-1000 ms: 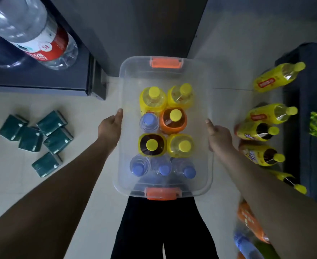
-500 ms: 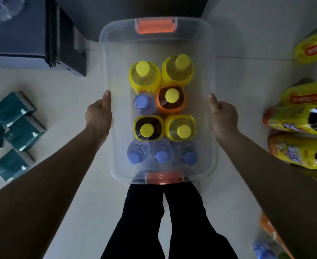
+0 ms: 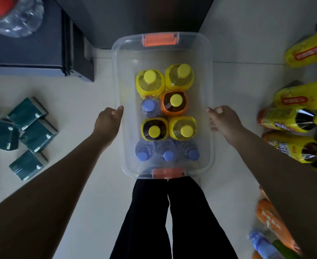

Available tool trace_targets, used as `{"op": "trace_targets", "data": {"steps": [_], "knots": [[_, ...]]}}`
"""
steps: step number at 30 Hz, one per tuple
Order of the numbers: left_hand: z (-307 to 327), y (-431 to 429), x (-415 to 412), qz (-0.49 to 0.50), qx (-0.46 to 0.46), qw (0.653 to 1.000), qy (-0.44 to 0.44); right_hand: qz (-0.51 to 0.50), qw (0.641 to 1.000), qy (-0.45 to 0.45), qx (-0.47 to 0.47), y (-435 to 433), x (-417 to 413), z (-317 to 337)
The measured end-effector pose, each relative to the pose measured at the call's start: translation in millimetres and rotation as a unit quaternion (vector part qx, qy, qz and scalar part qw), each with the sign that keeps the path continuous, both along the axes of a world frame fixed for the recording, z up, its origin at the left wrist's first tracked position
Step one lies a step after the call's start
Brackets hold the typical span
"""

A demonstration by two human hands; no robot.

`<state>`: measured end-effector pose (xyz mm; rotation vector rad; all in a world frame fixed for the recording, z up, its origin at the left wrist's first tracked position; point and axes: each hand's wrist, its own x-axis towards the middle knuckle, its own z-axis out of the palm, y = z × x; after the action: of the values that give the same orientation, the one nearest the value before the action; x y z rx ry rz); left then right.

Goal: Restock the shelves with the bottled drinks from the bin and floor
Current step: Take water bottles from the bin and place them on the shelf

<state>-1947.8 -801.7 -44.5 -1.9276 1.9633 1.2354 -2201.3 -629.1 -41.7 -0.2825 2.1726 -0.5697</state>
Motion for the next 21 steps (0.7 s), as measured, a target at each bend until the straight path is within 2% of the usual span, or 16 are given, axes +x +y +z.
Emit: {"op": "trace_targets", "data": {"steps": [4,12,17,21], "knots": [[39,8,8,-0.001,0.010,1.000,0.029,0.058,0.997,-0.007,0.050,6,6,34],[112,47,13,0.026,0.019,0.994,0.100,0.124,0.990,-0.003,0.068,28,45,81],[128,89,17,0.044,-0.006,0.989,0.142,0.128,0.991,-0.018,0.028,55,74,73],[111,121,22,0.073,-0.046,0.981,0.175,0.119,0.992,0.018,-0.025,73,89,40]]}}
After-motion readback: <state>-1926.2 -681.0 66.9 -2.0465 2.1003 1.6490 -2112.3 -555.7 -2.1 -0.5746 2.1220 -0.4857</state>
